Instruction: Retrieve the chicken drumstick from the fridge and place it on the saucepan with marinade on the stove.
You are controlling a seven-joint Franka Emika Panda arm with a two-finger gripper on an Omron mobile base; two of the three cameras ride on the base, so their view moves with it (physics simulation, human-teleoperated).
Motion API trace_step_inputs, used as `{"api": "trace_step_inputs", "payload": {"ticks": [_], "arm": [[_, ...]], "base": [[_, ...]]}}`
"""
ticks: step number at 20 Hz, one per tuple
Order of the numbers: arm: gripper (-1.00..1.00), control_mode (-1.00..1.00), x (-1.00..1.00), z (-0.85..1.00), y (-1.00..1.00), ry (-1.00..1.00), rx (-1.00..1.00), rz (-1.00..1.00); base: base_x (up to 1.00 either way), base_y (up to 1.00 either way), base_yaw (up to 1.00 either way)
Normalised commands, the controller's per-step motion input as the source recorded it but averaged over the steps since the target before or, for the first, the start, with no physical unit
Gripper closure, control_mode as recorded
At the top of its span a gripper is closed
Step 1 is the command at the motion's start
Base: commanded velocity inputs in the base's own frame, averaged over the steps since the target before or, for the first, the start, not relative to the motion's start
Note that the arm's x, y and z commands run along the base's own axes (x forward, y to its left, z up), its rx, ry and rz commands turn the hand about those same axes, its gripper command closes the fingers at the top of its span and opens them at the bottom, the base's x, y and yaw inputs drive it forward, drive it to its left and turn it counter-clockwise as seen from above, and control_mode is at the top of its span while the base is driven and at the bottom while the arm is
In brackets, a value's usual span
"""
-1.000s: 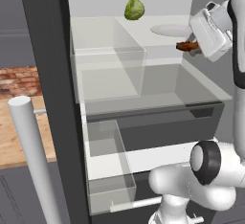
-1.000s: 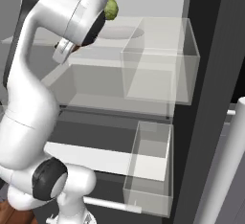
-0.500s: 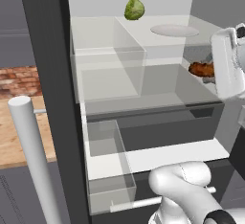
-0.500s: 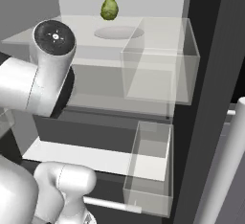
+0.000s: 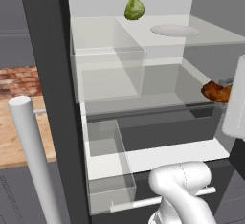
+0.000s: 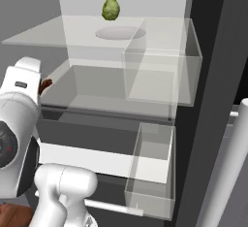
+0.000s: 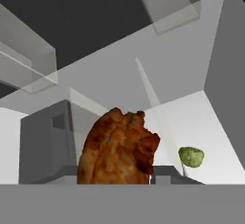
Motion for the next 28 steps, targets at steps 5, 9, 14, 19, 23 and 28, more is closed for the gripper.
{"api": "trace_step_inputs", "payload": {"ticks": [5, 9, 14, 19, 23, 28], "arm": [[1.0, -1.0, -0.01, 0.0, 0.0, -0.02, 0.0, 0.0], [1.0, 1.0, 0.0, 0.0, 0.0, 0.0, 0.0, 0.0], [1.0, 1.0, 0.0, 0.0, 0.0, 0.0, 0.0, 0.0], [1.0, 1.0, 0.0, 0.0, 0.0, 0.0, 0.0, 0.0], [1.0, 1.0, 0.0, 0.0, 0.0, 0.0, 0.0, 0.0], [1.0, 1.0, 0.0, 0.0, 0.0, 0.0, 0.0, 0.0]], "base": [[0.0, 0.0, 0.0], [-0.42, -0.01, 0.0], [-1.0, -0.19, 0.0], [-1.0, -0.11, 0.02], [-1.0, 0.0, 0.27], [-0.95, 0.0, 0.54]]}}
